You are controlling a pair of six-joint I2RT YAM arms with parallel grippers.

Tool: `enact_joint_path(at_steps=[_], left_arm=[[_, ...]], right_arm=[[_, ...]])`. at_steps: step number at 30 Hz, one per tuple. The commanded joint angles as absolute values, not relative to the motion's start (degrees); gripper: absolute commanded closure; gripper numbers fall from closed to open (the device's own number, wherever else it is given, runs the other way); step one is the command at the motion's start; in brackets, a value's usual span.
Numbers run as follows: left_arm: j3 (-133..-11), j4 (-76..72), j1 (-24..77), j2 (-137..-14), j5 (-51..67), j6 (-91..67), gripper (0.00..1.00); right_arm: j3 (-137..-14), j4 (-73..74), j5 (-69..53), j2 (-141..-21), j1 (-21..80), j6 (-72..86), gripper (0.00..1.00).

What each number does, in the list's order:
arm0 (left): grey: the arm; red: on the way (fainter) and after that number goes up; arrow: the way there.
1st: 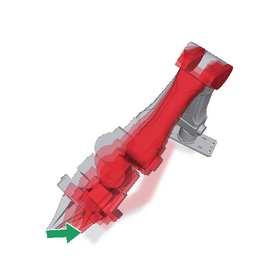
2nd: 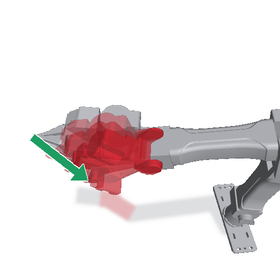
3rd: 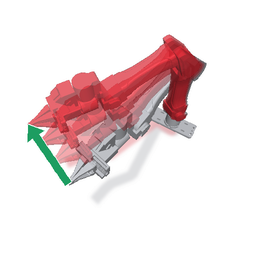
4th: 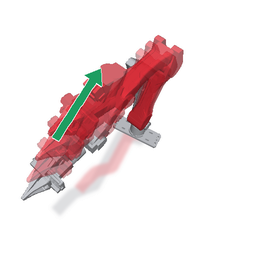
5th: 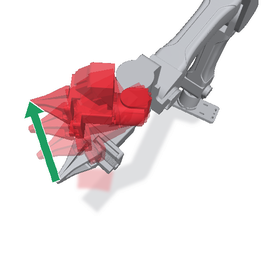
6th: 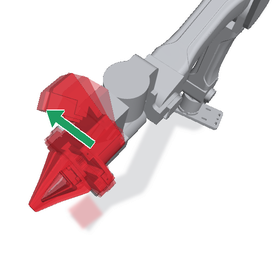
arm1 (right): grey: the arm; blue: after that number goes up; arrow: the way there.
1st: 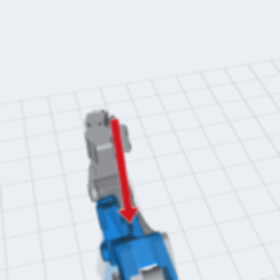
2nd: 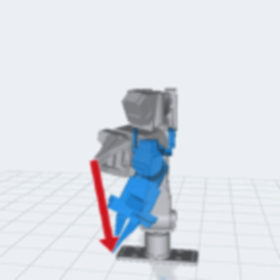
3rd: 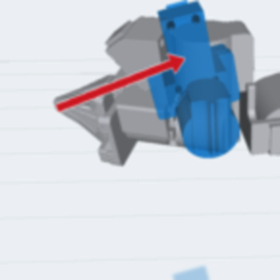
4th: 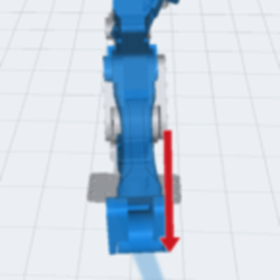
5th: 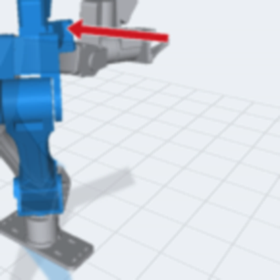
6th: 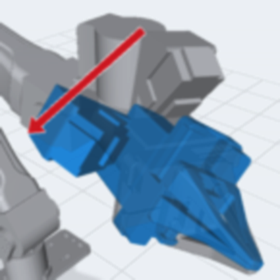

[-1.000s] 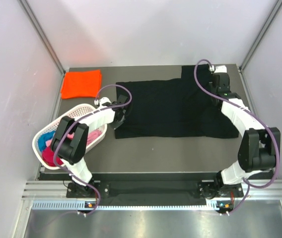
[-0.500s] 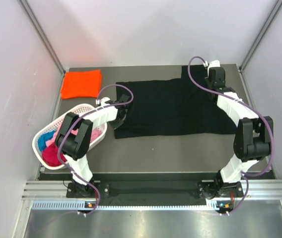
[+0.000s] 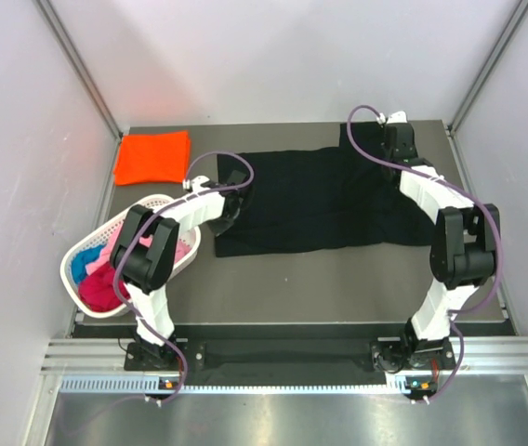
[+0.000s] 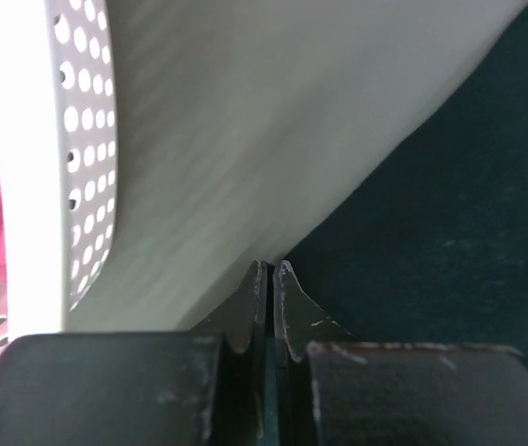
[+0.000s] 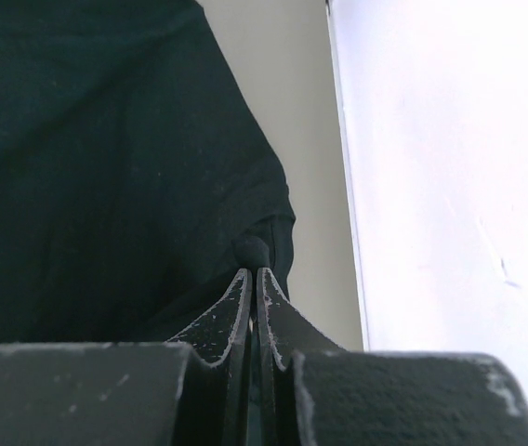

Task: Fold and stack the t-shirts
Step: Fold the tshirt

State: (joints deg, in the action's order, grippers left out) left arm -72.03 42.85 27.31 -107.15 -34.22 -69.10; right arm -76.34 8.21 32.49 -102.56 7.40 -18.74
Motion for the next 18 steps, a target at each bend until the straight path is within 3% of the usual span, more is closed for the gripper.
enact_joint_path(at_steps=[1, 18], left_arm=[[-75.76, 44.73, 26.90, -108.28, -36.74, -69.61, 1.00], [-82.53, 48.34, 23.47, -112.06, -38.06, -70.58, 1.00]], right_arm=[[-78.84, 7.21, 35.76, -103.18, 7.91, -17.14, 1.00], [-78.31, 7.91, 39.11, -104.41, 6.15, -14.07, 1.00]])
